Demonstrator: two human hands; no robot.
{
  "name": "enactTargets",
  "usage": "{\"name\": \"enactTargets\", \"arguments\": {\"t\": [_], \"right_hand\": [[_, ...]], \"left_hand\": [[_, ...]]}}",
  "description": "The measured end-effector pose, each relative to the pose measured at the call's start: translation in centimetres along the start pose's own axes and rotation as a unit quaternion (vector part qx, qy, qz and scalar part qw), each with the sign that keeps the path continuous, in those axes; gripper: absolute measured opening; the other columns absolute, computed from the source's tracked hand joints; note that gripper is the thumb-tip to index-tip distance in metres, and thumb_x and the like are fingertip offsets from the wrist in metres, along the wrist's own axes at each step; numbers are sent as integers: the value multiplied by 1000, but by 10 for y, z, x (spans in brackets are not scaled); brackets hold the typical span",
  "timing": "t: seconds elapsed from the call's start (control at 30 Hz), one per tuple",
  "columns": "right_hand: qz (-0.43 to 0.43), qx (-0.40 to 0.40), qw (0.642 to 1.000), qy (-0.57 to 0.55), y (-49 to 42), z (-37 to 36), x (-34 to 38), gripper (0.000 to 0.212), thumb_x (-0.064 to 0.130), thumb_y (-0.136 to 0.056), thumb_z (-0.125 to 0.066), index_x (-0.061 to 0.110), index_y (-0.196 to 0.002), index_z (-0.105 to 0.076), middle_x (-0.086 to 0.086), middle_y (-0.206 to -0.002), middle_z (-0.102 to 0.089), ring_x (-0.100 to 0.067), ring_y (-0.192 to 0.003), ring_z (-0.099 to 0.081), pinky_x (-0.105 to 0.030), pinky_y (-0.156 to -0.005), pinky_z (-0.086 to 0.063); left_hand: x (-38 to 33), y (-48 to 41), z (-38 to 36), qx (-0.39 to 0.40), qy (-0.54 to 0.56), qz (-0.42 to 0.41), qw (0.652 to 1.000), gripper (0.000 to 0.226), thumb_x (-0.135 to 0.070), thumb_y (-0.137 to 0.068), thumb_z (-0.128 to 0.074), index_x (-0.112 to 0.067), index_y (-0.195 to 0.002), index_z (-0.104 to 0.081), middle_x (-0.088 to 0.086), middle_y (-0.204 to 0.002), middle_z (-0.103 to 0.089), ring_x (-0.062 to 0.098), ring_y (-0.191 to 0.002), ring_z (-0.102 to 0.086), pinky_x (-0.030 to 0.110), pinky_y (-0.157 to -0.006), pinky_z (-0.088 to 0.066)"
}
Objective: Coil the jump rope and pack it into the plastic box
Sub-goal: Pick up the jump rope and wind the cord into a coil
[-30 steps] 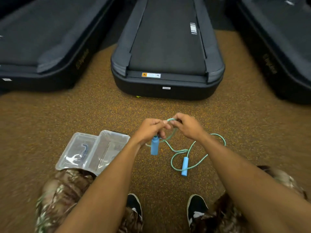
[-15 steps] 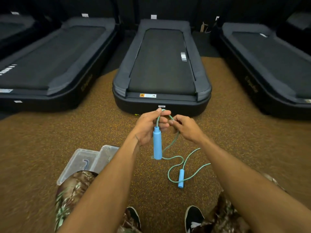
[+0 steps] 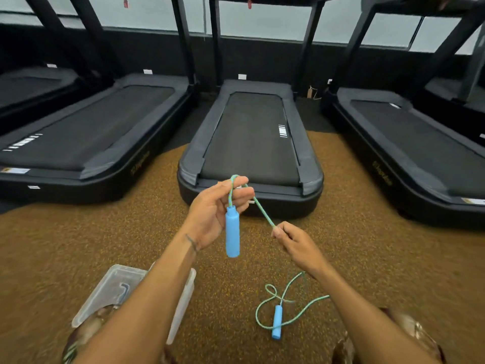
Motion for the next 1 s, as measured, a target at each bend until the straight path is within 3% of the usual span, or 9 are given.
{"name": "enactTargets", "arguments": {"t": [0.1, 0.37, 0.53, 0.63, 0.7, 0.73, 0.8, 0.9, 1.0], "right_hand": [[31, 27, 998, 42, 5, -3, 18, 25, 39, -100, -53, 22, -87, -64, 17, -57, -49, 0, -55, -40, -27, -55, -33], [72, 61, 986, 137, 8, -9, 53, 20, 36, -99, -56, 32, -81, -64, 32, -60, -56, 5, -59, -53, -17, -57, -33], [82, 87, 974, 191, 8, -11, 56, 20, 42, -97, -57, 35, -78, -59, 15, -63, -56, 0, -60, -50, -27, -61, -40], [98, 166, 949, 251, 7, -14, 64, 10, 39, -96, -59, 34, -99, -67, 13, -89, -65, -5, -81, -58, -36, -77, -50], [121, 202, 929, 284, 7, -15, 74, 25, 40, -96, -57, 30, -116, -67, 12, -110, -69, -9, -99, -63, -35, -88, -51], [128, 195, 931, 280, 6, -13, 81, 25, 41, -95, -58, 30, -116, -68, 14, -109, -70, -7, -99, -64, -34, -88, -51], [135, 144, 953, 229, 4, -3, 92, 12, 38, -90, -69, 27, -96, -73, 20, -90, -69, 2, -82, -61, -29, -79, -50], [147, 90, 975, 143, 0, 4, 101, 19, 37, -77, -82, 29, -74, -65, 15, -64, -64, 2, -62, -55, -21, -61, -44], [123, 53, 987, 94, -6, 4, 91, 32, 40, -69, -87, 29, -67, -58, 11, -60, -56, 0, -56, -45, -25, -56, -39]], "left_hand": [[5, 5, -3, 6, -25, 5, 1000, 31, -17, -99, -46, -2, -116, -68, 19, -110, -74, 27, -106, -71, 36, -95, -54], [31, 10, -5, -9, -96, 6, 995, 29, -16, -101, -43, -1, -103, -68, 22, -112, -72, 32, -110, -69, 44, -104, -48], [32, 5, -4, -30, -146, 5, 989, 29, -15, -101, -39, -5, -91, -64, 26, -108, -72, 32, -103, -71, 40, -95, -53], [39, 3, 0, -5, -201, -8, 979, 28, -14, -103, -40, -4, -92, -63, 27, -103, -73, 26, -91, -74, 33, -79, -58], [45, 5, 7, 8, -262, -17, 965, 29, -19, -104, -41, -9, -93, -66, 19, -97, -75, 23, -86, -73, 33, -71, -59], [46, 5, 10, 6, -296, -30, 955, 29, -22, -103, -43, -11, -93, -68, 14, -92, -75, 22, -82, -71, 32, -69, -57], [50, 7, 14, 10, -323, -30, 946, 29, -24, -103, -43, -13, -92, -67, 8, -81, -70, 18, -69, -67, 28, -61, -55], [62, 16, 4, 53, -263, 26, 963, 29, -23, -105, -41, -6, -95, -62, 12, -67, -68, 18, -45, -58, 24, -45, -48], [76, 26, -3, 39, -154, 90, 983, 28, -21, -103, -41, -1, -106, -62, 13, -55, -64, 14, -34, -49, 27, -45, -41]]}}
Point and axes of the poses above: each hand's wrist, its own y-axis away from the middle knuckle, its own z-axis out of the back of the hand, x = y × z, the point moved 4 cm from there along -y, towards the middle knuckle
